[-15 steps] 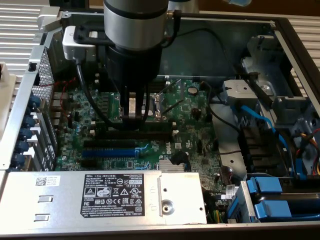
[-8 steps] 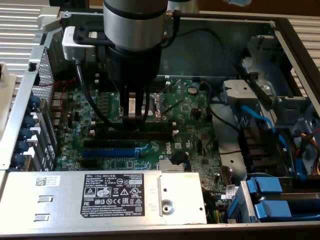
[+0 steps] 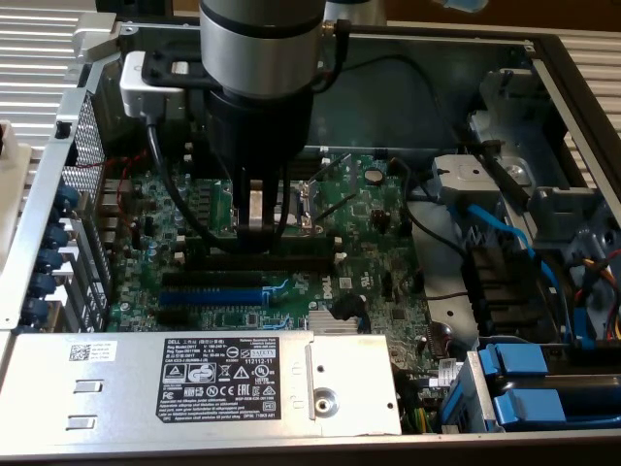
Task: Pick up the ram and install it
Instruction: 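Press down the ram until it locks into place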
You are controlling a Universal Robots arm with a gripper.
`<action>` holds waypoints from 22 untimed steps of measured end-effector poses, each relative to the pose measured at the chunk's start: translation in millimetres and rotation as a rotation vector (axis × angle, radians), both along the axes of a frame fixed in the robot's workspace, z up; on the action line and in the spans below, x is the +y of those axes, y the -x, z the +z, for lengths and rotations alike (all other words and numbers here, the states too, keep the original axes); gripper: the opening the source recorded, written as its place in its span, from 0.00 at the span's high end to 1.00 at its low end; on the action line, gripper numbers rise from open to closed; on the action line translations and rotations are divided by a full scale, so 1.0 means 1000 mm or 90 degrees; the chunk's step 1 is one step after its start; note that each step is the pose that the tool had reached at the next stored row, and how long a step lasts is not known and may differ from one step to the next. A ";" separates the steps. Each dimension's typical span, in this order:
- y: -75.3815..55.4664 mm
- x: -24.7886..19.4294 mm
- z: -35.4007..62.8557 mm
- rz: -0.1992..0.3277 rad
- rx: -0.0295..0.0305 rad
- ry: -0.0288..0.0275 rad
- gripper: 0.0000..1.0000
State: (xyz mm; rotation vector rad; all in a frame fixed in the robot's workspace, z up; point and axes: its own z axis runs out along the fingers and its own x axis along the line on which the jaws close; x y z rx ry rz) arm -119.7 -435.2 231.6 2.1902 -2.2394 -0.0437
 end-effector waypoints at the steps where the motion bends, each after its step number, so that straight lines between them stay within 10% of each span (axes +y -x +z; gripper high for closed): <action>1: 0.000 0.0000 0.0000 0.000 0.0000 0.0000 0.88; 22: 0.001 -0.0007 -0.0019 0.000 -0.0020 0.0001 0.88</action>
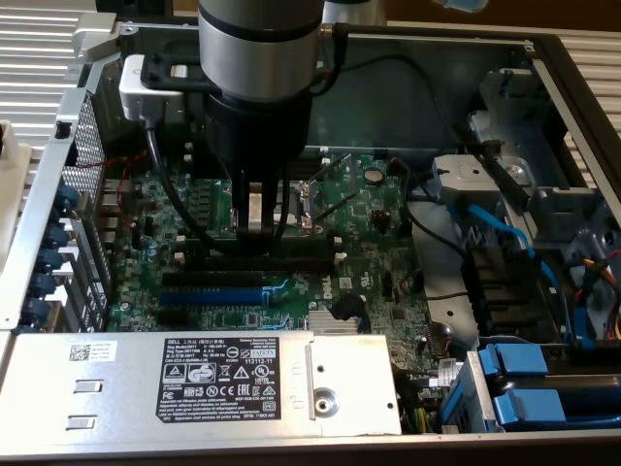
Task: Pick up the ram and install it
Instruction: 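Press down the ram until it locks into place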
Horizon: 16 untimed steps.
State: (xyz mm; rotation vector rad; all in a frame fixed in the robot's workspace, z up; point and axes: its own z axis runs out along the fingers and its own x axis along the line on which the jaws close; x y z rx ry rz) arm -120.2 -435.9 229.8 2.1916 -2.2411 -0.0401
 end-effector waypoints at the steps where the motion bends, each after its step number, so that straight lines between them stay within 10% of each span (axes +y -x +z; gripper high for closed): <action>1: 0.000 0.0000 0.0000 0.000 0.0000 0.0000 0.88; 16: 0.000 0.0000 0.0000 0.000 -0.0001 -0.0001 0.75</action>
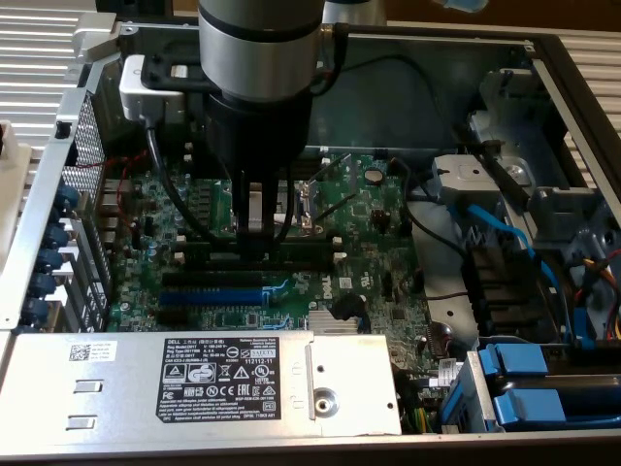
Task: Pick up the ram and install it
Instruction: 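Press down the ram until it locks into place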
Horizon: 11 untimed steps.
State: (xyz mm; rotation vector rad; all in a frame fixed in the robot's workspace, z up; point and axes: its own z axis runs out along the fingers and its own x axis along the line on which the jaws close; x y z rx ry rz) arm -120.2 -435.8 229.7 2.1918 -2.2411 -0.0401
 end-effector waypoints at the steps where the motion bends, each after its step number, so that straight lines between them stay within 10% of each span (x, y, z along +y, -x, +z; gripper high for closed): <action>1: 0.000 0.0000 0.0000 0.000 0.0000 0.0000 0.68; 11: 0.000 0.0000 0.0001 0.000 0.0001 0.0001 0.68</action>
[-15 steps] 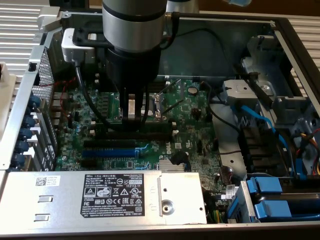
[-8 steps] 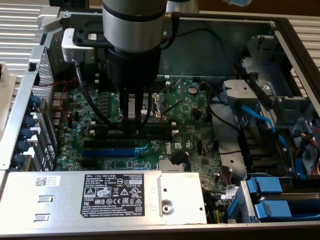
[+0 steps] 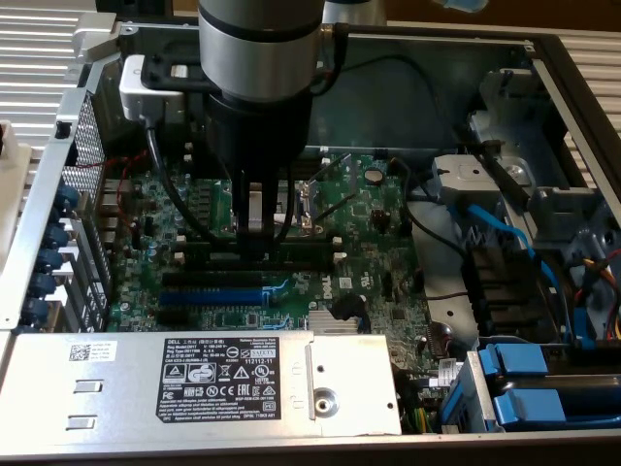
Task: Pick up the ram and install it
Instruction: 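Press down the ram until it locks into place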
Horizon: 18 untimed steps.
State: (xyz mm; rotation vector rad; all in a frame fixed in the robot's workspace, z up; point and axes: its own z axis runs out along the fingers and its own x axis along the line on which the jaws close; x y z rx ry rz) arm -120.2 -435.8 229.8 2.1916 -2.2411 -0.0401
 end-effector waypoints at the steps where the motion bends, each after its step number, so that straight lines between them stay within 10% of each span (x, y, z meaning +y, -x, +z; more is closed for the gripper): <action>1: 0.000 0.0000 0.0007 0.000 0.0001 0.0001 0.68; 18: 0.000 0.0000 0.0088 0.000 0.0001 0.0001 0.68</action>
